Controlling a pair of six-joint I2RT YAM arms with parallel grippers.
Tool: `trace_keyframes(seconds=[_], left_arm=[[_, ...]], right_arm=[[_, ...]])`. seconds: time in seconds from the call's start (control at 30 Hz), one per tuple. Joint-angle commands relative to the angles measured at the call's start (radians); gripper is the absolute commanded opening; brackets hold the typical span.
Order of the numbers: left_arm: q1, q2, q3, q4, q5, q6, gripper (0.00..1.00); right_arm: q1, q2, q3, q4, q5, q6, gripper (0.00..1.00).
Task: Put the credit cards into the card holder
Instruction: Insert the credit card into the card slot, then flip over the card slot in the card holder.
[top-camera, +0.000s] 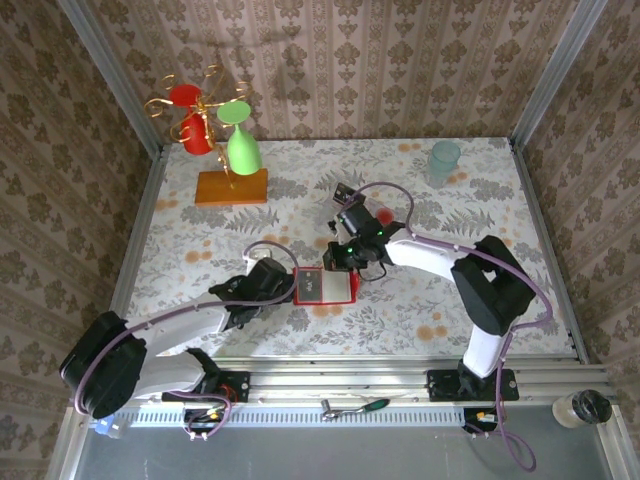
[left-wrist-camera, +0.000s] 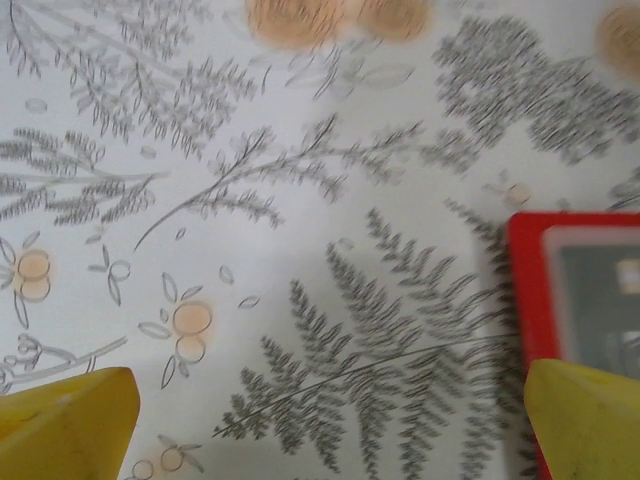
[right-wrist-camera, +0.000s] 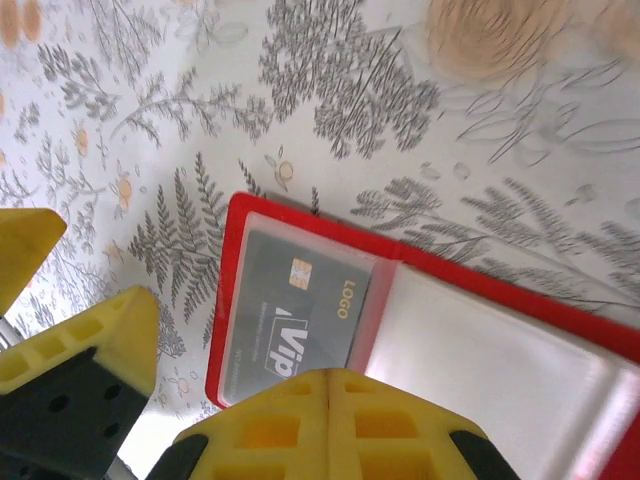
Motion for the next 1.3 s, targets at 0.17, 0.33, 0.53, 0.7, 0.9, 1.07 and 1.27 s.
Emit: trace_keyframes(seconds=[0.17,0.33,0.53,0.7,0.9,1.07,1.27], left_arm=[[-0.077,0.009,0.12,-0.043,-0.002,0.006,1.0],[-0.136,0.089,0.17,-0.014,-0.002,-0.01,1.0],[-0.188,0.19,0.21,0.019,-0.001,-0.017,1.0],[-0.205,0.242,0.209,0.046,0.005,-0.026,1.0],[-0.208,0.255,0.2,0.058,-0.001,-0.026,1.0],[-0.208,0.253,0.19,0.073,0.001,-0.02,1.0],[-0.209,0.259,0.183,0.086,0.003,-0.019,1.0]], right_arm=[[-0.049,-0.013,-0.025,-0.104,0.067,-0.11,0.05],[-0.052,0.019,-0.023,-0.098,0.066,-0.114,0.05],[-0.052,0.046,-0.02,-0.097,0.069,-0.115,0.04],[-0.052,0.066,-0.013,-0.102,0.07,-0.119,0.04],[-0.045,0.09,-0.013,-0.095,0.061,-0.115,0.04],[-0.026,0.119,-0.011,-0.081,0.053,-0.103,0.04],[-0.006,0.144,-0.004,-0.059,0.033,-0.08,0.03]])
